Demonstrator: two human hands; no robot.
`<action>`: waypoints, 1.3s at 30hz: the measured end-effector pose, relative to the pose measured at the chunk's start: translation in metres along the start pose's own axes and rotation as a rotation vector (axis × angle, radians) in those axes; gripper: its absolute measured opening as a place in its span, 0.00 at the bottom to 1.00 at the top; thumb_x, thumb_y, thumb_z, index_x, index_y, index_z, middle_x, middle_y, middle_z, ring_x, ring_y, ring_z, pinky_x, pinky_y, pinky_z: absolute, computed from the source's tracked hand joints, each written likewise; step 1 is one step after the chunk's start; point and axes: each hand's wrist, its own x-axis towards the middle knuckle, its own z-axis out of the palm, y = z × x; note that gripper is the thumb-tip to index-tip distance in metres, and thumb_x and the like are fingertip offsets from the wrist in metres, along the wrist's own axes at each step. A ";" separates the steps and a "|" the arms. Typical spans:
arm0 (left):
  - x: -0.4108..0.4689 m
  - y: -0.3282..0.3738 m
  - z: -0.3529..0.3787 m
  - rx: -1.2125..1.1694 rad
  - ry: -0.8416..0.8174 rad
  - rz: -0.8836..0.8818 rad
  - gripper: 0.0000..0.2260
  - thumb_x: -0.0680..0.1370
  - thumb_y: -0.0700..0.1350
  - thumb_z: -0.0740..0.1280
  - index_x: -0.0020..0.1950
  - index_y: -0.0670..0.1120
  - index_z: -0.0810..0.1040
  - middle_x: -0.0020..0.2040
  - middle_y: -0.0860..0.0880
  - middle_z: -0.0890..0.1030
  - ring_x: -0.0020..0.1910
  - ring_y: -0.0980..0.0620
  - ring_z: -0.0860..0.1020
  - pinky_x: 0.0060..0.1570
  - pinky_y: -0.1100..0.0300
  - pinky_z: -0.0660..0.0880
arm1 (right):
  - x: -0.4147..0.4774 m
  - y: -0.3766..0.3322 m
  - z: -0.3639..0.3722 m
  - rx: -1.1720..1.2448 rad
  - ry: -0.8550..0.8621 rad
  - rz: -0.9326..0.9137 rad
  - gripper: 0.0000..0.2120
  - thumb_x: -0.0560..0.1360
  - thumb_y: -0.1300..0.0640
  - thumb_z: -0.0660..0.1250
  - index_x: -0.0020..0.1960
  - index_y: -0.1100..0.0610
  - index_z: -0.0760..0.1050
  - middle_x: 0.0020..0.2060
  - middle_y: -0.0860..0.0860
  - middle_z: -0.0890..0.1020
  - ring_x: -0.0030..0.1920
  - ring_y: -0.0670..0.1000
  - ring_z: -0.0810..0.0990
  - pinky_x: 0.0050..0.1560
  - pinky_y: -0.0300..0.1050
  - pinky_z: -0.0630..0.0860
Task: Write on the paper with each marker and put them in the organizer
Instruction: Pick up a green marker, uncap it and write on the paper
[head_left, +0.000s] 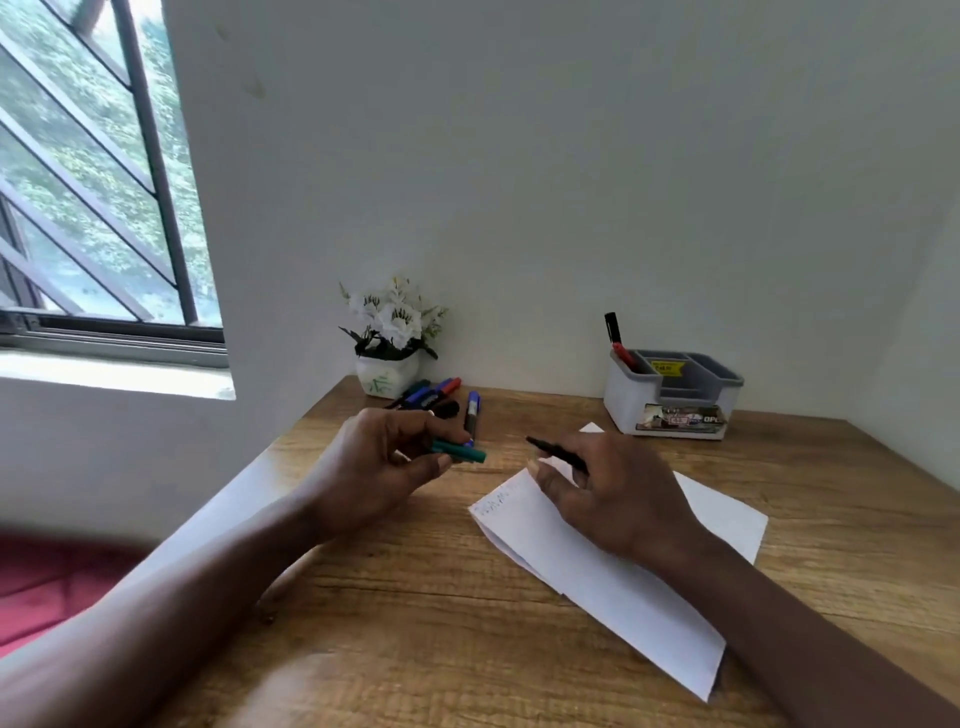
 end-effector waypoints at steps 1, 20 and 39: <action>0.001 -0.002 -0.001 0.030 -0.016 -0.022 0.14 0.76 0.42 0.76 0.56 0.59 0.86 0.51 0.60 0.87 0.49 0.55 0.85 0.51 0.50 0.82 | 0.001 0.002 0.001 -0.022 -0.035 0.005 0.22 0.79 0.37 0.62 0.70 0.41 0.76 0.51 0.40 0.84 0.47 0.44 0.80 0.43 0.39 0.73; 0.004 0.007 0.001 0.258 -0.156 -0.303 0.15 0.74 0.61 0.73 0.59 0.61 0.82 0.58 0.56 0.80 0.58 0.57 0.77 0.61 0.51 0.77 | -0.009 -0.014 0.007 -0.166 -0.158 0.066 0.22 0.79 0.35 0.59 0.70 0.41 0.74 0.63 0.41 0.82 0.61 0.45 0.80 0.54 0.42 0.74; 0.002 0.011 0.000 0.373 -0.430 -0.303 0.40 0.73 0.67 0.70 0.81 0.54 0.62 0.81 0.58 0.62 0.78 0.56 0.61 0.77 0.58 0.59 | -0.004 -0.005 -0.013 0.968 -0.068 0.263 0.14 0.83 0.67 0.59 0.59 0.55 0.79 0.48 0.61 0.83 0.35 0.57 0.85 0.33 0.44 0.79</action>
